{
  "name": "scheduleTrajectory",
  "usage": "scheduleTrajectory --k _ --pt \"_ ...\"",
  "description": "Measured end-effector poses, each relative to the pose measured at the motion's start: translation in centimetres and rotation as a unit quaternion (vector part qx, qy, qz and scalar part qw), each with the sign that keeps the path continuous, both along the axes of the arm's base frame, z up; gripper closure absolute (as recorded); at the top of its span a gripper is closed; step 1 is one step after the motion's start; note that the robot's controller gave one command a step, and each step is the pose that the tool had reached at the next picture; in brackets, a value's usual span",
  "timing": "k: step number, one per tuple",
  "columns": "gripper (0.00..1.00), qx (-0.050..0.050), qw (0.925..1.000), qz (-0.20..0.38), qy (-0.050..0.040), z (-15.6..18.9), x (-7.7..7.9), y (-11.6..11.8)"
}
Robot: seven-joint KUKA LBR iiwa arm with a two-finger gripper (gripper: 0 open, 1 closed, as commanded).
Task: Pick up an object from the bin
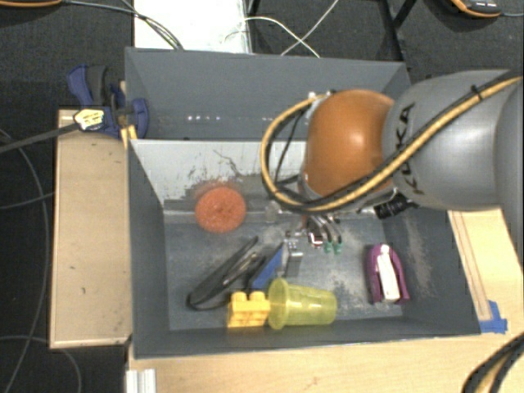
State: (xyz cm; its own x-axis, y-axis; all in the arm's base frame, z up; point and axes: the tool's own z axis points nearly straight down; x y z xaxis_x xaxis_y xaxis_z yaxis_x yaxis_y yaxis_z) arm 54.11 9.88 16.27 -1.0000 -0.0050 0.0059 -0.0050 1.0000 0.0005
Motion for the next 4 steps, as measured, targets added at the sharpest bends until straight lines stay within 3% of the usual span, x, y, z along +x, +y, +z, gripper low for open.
scheduleTrajectory --k 1,2,3,4 --pt "0.00 0.000 1.0000 -0.003 -0.0042 0.5 0.2 -0.1" --pt "0.00 0.002 0.9707 0.240 -0.0007 -9.2 1.2 5.6" --pt "0.00 0.001 0.9786 0.206 -0.0071 -5.8 1.7 3.3" --pt "0.00 0.003 0.9713 0.238 -0.0019 -9.1 1.3 5.6"
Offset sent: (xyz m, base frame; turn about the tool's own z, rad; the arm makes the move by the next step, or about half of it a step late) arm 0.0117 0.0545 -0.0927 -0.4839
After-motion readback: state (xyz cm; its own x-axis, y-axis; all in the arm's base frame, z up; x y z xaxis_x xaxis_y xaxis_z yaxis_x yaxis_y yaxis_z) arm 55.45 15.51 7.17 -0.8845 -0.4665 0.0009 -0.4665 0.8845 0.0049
